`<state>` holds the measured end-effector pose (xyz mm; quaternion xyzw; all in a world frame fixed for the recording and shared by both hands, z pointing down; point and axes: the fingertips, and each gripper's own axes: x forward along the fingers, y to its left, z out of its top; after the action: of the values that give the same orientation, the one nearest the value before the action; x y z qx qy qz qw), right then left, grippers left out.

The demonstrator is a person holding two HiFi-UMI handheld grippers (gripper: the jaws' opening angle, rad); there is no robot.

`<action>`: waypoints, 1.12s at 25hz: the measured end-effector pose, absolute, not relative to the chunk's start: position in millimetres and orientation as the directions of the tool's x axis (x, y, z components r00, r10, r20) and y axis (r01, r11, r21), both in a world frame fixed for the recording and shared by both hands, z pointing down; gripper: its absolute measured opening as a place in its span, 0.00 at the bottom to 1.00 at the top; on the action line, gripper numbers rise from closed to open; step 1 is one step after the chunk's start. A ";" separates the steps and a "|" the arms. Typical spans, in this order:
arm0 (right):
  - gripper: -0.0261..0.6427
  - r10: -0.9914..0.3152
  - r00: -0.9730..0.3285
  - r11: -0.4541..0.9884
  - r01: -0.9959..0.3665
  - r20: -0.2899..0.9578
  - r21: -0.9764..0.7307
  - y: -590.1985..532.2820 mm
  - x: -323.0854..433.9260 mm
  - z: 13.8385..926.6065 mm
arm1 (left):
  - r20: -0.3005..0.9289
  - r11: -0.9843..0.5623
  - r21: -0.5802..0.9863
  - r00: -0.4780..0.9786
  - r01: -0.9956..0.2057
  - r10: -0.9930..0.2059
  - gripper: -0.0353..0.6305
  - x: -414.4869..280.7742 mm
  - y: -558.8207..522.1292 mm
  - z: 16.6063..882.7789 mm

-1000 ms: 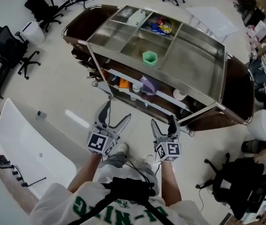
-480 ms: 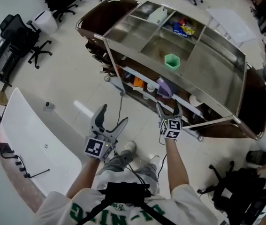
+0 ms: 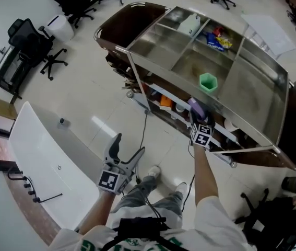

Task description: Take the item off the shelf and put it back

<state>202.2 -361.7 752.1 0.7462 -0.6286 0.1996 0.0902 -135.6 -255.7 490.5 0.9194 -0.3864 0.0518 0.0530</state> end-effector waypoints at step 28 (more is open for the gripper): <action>0.16 -0.916 0.072 -0.106 -0.992 0.395 -0.065 -271.2 190.8 680.4 | 0.073 -0.763 0.107 0.770 -0.638 -0.634 0.64 -97.9 -245.7 481.3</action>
<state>190.8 -271.2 680.4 0.7237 -0.6592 0.1712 0.1114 -97.9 -245.7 481.3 0.9386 -0.3387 0.0164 0.0630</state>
